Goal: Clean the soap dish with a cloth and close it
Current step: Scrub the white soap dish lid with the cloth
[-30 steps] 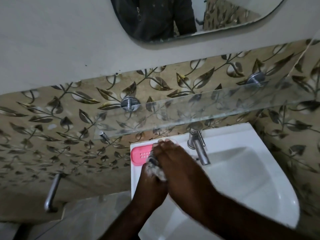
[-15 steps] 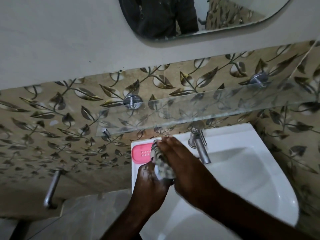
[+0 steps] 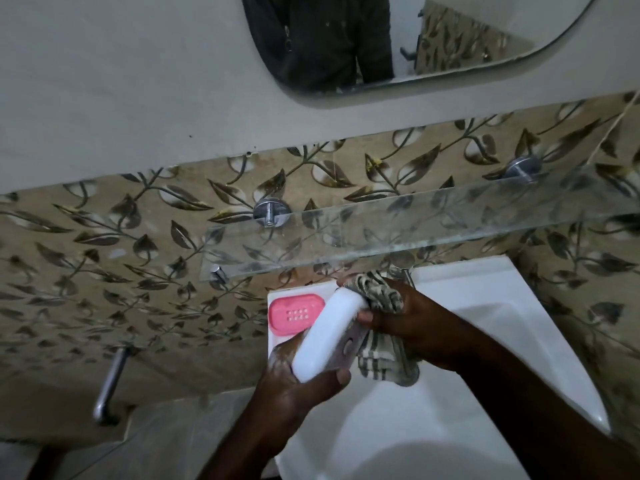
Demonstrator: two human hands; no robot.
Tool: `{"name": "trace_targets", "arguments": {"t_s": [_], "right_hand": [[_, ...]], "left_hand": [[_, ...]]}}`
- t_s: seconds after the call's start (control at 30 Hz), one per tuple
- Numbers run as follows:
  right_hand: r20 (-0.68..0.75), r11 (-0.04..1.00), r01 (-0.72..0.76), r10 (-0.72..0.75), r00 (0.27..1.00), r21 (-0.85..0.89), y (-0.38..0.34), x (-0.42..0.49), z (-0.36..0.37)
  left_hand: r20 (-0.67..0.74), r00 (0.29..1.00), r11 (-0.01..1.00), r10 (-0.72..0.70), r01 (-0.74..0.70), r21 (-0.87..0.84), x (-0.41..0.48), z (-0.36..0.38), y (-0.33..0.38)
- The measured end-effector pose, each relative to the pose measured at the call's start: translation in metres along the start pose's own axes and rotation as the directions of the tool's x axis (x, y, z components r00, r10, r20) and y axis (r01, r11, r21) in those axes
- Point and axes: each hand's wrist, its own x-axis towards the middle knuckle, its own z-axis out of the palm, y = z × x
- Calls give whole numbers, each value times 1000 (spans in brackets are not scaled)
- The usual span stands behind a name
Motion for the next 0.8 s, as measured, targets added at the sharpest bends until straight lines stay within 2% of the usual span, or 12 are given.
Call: {"name": "trace_targets", "arguments": {"t_s": [0.07, 0.1, 0.17, 0.27, 0.37, 0.43, 0.5, 0.6, 0.67, 0.73, 0.77, 0.8], "right_hand": [[67, 977, 7, 8, 998, -214, -8, -5, -6], [110, 945, 27, 9, 994, -326, -13, -6, -7], [193, 834, 131, -30, 981, -536, -22, -8, -4], [201, 579, 262, -168, 965, -772, -22, -12, 14], [142, 328, 276, -378, 915, -903, -4, -20, 41], [127, 221, 234, -409, 903, -947, 6, -21, 54], [75, 266, 208, -435, 897, -941, 12, -16, 48], [-90, 478, 123, -400, 912, -870, 6, -7, 33], [-102, 421, 98, -426, 899, -902, 4, -13, 46], [1, 237, 130, -478, 878, -963, 8, -25, 67], [41, 193, 149, -474, 879, -970, 7, -29, 73], [47, 214, 160, -454, 890, -964, 6, -29, 72]], "left_hand": [[184, 974, 990, -132, 140, -30, 3, -7, 2], [218, 964, 989, -151, 146, 37, 6, -8, 2], [170, 980, 971, -108, 67, 229, 14, -1, 2], [42, 999, 946, -33, 18, 323, 23, 11, -8], [-17, 997, 937, 76, -66, 343, 24, 19, -16], [-53, 986, 913, 158, -126, 387, 20, 23, -14], [-38, 977, 885, 209, -173, 433, 18, 27, -15], [-57, 979, 870, 195, -146, 470, 17, 28, -23], [-67, 980, 876, 185, -134, 463, 18, 25, -26], [-49, 981, 866, 190, -144, 478, 16, 20, -26], [-52, 979, 874, 195, -150, 462, 15, 18, -25], [-47, 974, 884, 221, -180, 431, 14, 16, -24]]}}
